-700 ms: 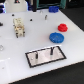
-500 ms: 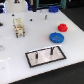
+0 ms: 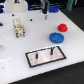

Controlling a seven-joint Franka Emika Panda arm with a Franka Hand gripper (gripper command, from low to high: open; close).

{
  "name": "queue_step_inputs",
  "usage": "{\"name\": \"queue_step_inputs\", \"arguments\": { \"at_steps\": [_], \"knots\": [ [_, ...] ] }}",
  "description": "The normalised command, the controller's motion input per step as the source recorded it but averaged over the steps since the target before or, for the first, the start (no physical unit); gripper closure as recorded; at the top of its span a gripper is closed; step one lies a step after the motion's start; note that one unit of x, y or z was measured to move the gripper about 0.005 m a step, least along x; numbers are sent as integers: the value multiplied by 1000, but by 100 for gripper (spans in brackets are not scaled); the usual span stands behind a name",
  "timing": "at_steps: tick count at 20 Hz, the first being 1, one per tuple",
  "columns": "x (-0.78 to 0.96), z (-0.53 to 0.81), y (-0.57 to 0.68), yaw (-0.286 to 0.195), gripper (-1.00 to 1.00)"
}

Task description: Insert the blue gear onto the right peg, followed by the red gear

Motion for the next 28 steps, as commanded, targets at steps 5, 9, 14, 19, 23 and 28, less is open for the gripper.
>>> {"name": "queue_step_inputs", "arguments": {
  "at_steps": [5, 9, 14, 19, 23, 28],
  "knots": [
    [-77, -545, 183, 0, -100],
    [-11, -539, 70, 0, -100],
    [0, -519, 61, 0, -100],
    [-39, -501, 55, 0, -100],
    [-82, -503, 0, 0, -100],
    [-289, -337, 0, 0, 100]
  ]
}}
